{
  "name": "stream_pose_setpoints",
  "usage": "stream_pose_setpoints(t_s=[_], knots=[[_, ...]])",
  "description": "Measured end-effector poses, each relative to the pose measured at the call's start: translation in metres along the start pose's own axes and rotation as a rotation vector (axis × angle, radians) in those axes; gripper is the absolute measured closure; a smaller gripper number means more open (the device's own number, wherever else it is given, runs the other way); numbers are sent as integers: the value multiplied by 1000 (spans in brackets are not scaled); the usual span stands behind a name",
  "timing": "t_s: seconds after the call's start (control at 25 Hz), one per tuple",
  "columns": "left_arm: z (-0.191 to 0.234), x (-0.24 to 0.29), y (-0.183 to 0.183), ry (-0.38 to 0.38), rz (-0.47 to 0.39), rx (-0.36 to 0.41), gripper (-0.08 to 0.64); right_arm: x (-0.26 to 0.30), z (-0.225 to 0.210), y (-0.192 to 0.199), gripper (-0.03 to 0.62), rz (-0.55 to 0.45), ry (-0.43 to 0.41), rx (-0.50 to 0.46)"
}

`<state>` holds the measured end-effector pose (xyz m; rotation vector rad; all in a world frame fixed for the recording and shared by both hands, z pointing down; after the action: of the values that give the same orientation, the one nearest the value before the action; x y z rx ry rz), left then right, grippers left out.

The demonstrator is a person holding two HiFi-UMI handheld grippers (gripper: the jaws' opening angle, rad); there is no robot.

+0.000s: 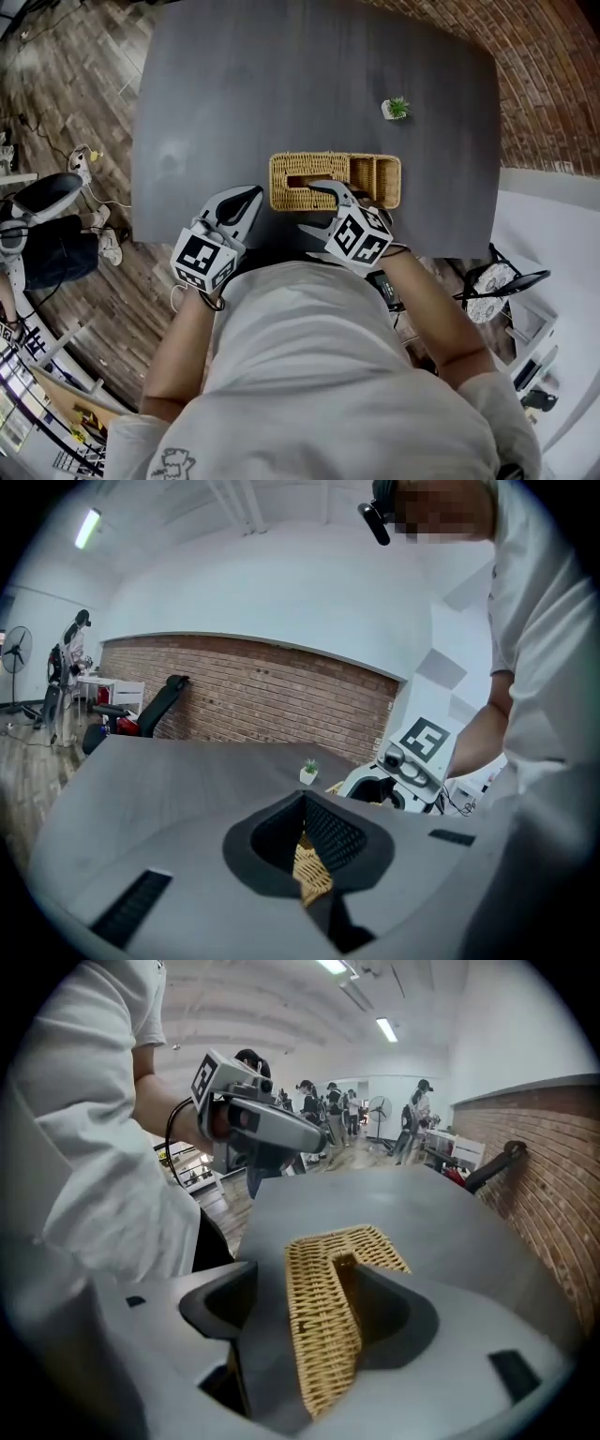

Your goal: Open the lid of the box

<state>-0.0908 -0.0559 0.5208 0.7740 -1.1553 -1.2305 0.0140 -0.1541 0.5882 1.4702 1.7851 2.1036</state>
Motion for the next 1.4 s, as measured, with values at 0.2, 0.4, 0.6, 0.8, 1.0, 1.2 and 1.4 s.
stream_pose_setpoints(t_s=[0.2,0.4,0.6,0.8,1.0,1.2,1.4], knots=[[9,6,9,13,28,1,549,18,-4,13,290,91,-8,-96],[13,7,16,21,47,-7,549,29,-5,18,295,135,-20,-117],[15,9,18,22,51,-10,549,36,-5,24,305,177,-16,-167],[13,7,19,18,49,-11,549,39,-7,27,327,192,-3,-181],[11,4,19,13,44,-12,549,40,-8,26,331,193,-16,-163],[8,0,18,2,33,-17,549,31,-11,16,335,153,-50,-119],[7,-3,13,-8,21,-4,549,17,-13,0,358,119,-78,-110]])
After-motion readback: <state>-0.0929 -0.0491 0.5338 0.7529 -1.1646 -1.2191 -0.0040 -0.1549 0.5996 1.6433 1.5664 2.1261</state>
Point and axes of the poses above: the fingertips, and each gripper's own axes: x forward along the fingers, z to its left, y out of its underside, the point moved 5 cm from there along -x, backward along the fingers, and after that the axes turned 8 degrees about -z, right-handed, at the moved point
